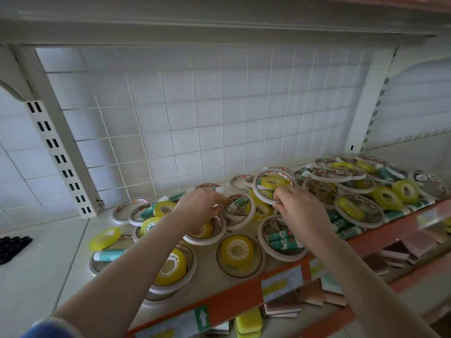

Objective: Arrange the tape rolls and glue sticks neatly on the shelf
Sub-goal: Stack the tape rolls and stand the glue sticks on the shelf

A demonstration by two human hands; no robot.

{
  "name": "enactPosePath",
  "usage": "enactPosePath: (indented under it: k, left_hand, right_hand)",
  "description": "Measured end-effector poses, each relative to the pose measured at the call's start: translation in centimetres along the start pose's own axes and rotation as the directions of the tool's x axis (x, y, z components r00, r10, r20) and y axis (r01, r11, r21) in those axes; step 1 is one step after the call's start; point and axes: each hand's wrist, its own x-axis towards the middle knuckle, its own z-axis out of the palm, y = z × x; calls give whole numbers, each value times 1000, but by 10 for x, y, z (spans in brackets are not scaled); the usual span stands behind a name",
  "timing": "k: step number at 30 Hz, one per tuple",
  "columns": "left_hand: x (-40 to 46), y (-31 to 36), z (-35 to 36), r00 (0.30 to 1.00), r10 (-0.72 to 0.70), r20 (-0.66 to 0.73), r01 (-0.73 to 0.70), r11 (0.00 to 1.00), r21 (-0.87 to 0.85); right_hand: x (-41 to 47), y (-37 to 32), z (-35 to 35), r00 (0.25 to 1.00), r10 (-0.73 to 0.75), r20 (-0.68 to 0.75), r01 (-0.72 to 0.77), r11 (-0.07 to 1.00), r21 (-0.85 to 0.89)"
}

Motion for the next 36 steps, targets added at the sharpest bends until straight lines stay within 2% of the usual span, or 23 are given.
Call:
enactPosePath:
  k: [4, 8, 14, 19, 23, 28, 36]
  left_hand:
    - [-3, -5, -9, 998, -5, 64, 3, 999, 32]
    - [-4, -6, -12, 998, -4, 64, 1, 999, 44]
    - [-2, -3, -13, 1000, -2, -6, 3, 995, 97]
    - [-6, -5, -11, 989, -55, -136, 48, 997, -54]
    - [-15, -6, -17, 939, -77, -334, 21, 985, -170]
    - [-35, -3, -33, 855, -115, -506, -17, 968, -249]
    - [-103, -23, -53, 753, -210, -624, 54, 964, -259]
  right_hand:
    - [-1, 0, 3, 999, -36, -23, 36, 999, 1]
    - [-4, -2, 4, 998, -51, -21, 52, 998, 45]
    - [-8, 5, 6, 999, -34, 23, 31, 995, 99]
    - [-8, 9, 10, 999, -36, 33, 31, 990, 139]
    - [-8, 8, 10, 998, -44, 54, 40, 997, 72]
    - [-6, 2, 6, 976, -185, -113, 187, 982, 7]
    - [6, -48, 11, 945, -267, -188, 294, 947, 133]
